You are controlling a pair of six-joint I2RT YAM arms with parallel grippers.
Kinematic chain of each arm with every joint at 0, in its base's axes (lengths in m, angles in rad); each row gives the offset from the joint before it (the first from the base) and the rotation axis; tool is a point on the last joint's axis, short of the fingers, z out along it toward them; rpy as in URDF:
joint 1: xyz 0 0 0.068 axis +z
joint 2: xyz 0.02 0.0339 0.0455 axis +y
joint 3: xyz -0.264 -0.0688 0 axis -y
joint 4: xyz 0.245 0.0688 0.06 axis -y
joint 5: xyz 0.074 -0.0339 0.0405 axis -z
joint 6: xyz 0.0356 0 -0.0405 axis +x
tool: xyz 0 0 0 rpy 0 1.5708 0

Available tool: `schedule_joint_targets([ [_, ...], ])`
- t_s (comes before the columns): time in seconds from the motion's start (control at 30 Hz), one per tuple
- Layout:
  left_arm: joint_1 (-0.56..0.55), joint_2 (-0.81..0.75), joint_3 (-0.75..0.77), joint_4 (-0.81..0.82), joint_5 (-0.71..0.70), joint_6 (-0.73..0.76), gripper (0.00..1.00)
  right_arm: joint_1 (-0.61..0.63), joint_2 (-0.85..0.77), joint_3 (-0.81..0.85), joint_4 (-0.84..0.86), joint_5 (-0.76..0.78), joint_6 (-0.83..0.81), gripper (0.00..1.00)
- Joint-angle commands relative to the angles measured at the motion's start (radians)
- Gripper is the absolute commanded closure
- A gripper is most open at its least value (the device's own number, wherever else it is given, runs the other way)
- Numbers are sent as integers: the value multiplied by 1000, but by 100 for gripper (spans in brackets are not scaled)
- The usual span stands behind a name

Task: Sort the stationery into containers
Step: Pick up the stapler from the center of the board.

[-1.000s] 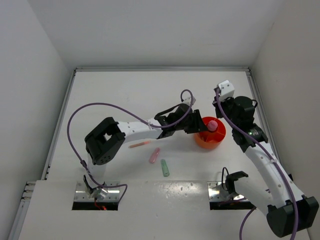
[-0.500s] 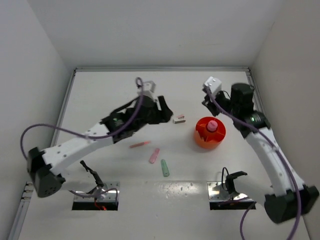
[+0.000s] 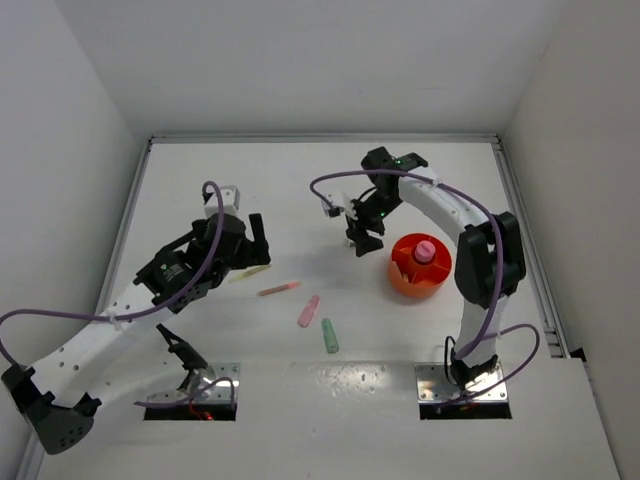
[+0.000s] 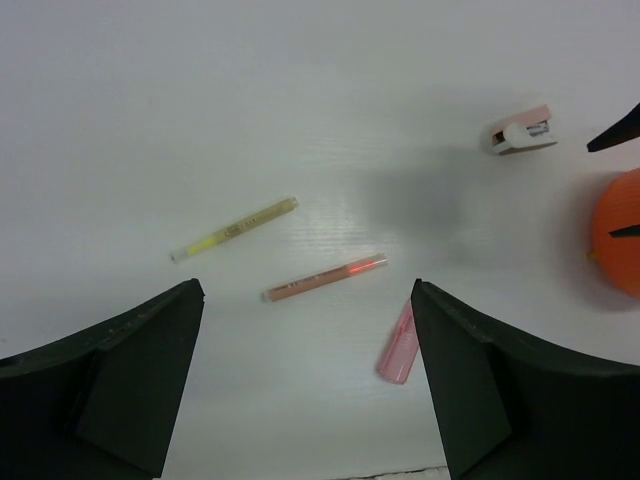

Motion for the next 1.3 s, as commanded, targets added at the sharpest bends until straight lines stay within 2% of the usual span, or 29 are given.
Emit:
schedule_joint_targets([
  [0.0,10,-54,-27,16,-27,47,9,27,-32,-27,66,104,-177,34],
  [0.13,10,-105,-67,48,-36,65,8,38,-4,-93,256,200,-245,35],
  [0.3,10,-149,-112,68,-48,85,6,47,117,-57,339,283,-257,35],
  [0.67,19,-182,-141,98,-30,107,5,56,281,63,345,387,-202,37],
  [0.73,19,-182,-141,98,-21,116,5,56,292,63,329,400,-202,45],
  [0.77,19,-191,-141,98,-21,116,4,56,304,74,319,400,-202,54],
  [0.8,19,-191,-141,98,-21,116,4,56,304,74,296,400,-202,71],
  [0.9,19,-191,-141,107,-21,116,4,66,275,72,296,401,-174,90],
  [1.0,19,-200,-150,107,-11,116,4,78,164,29,328,377,-112,98],
  [1.13,19,-211,-150,107,-11,116,4,96,-38,-10,355,319,40,99],
  [1.23,19,-220,-150,107,-11,116,4,116,-229,-21,373,309,209,100],
  [1.27,19,-220,-150,107,-11,116,4,116,-272,-21,373,369,306,100],
])
